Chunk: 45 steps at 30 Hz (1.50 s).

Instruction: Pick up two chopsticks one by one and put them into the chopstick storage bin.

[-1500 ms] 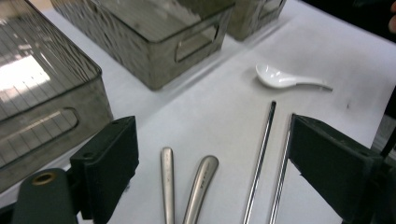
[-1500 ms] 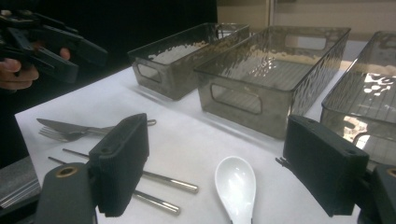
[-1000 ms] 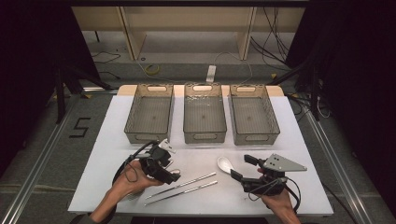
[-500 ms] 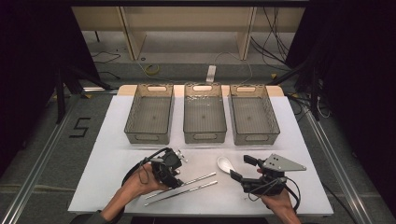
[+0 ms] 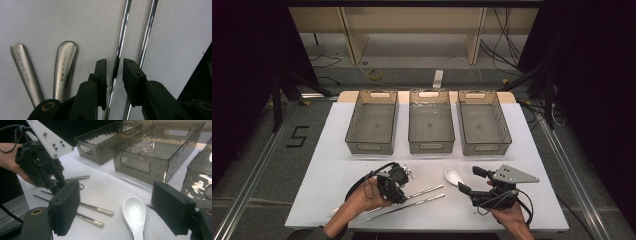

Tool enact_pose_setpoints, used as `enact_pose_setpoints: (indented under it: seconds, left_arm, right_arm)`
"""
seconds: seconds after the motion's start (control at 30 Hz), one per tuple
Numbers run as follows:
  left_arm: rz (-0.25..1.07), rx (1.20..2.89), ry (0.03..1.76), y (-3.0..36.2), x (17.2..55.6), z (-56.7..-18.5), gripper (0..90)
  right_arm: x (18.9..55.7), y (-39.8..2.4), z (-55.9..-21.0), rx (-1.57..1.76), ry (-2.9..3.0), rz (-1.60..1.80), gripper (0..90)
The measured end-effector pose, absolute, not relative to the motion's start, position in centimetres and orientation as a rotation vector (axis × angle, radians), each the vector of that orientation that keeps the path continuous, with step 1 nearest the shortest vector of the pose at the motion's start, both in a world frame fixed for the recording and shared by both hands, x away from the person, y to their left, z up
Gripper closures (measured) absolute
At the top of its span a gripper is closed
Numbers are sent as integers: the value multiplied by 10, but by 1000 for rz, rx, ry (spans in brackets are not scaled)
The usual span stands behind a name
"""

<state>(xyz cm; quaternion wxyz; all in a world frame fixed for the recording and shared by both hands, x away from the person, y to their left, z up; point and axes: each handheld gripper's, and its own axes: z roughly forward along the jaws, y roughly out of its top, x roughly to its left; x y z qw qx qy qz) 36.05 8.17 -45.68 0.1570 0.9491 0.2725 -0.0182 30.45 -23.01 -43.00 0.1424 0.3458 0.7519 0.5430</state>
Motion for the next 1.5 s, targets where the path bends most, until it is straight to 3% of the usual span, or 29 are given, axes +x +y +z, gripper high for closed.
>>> enact_pose_setpoints:
  seconds: [0.37,0.9,1.5]
  left_arm:
    - [-35,2745,760,80,360,-461,806]
    - [28,2778,710,76,355,-461,848]
    - [72,2670,714,93,356,-436,856]
  right_arm:
    - [305,-230,-430,997,2175,1562,245]
    - [305,-230,-430,1004,2178,1554,249]
    - [305,-232,-429,1011,2175,1562,251]
